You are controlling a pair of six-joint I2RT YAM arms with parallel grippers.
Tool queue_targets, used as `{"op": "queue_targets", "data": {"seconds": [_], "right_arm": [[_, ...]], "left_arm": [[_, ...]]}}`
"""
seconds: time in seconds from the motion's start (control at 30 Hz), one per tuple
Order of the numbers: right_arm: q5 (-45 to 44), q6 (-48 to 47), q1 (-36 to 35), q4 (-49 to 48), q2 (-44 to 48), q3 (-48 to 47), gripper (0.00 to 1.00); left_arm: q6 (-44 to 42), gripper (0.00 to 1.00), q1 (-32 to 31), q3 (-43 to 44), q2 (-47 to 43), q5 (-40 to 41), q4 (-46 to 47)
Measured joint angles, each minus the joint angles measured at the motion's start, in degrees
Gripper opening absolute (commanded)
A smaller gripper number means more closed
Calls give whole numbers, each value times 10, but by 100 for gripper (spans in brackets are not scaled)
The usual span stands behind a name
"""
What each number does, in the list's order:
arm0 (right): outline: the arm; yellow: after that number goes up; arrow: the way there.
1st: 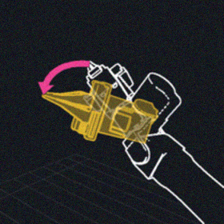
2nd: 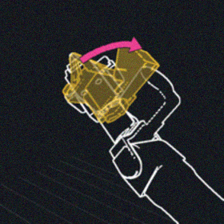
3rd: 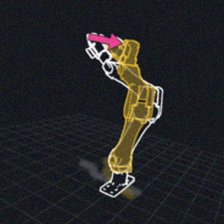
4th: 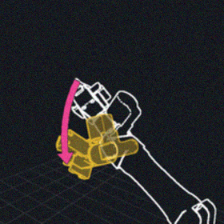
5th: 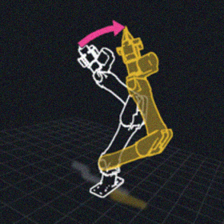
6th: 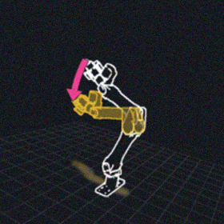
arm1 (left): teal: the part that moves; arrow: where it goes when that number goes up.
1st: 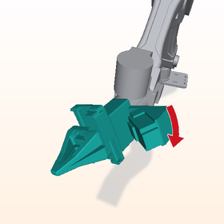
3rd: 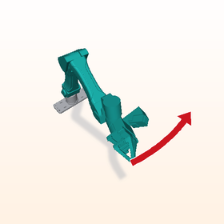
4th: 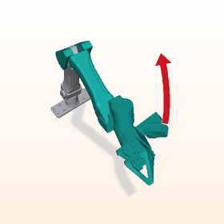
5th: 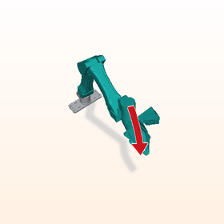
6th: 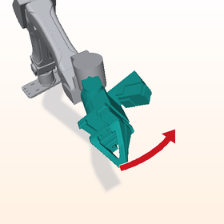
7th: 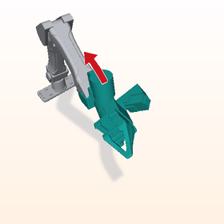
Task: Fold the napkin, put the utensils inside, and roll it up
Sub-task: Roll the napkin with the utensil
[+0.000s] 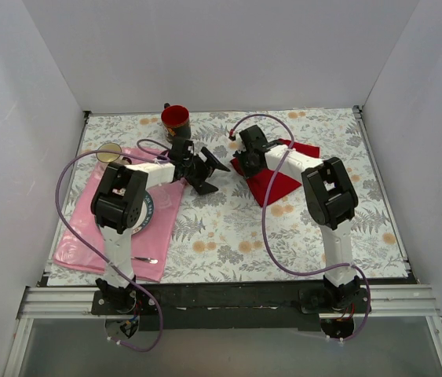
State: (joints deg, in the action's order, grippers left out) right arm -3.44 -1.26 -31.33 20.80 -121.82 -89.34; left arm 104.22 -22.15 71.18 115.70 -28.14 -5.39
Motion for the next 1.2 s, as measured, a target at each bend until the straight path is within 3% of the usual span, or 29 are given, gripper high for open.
{"op": "queue_targets", "data": {"seconds": [0.27,0.87,1.0,1.2], "right_arm": [[52,11,8,0,1,0,1],[97,24,16,2,6,7,1],[97,26,17,4,13,14,1],[98,26,17,6,26,21,1]], "left_arm": [[48,83,-2,66,59,2,24],[59,77,-24,163,120,42,7],[59,72,-30,168,124,52,7],[54,73,-34,171,124,65,-3]]}}
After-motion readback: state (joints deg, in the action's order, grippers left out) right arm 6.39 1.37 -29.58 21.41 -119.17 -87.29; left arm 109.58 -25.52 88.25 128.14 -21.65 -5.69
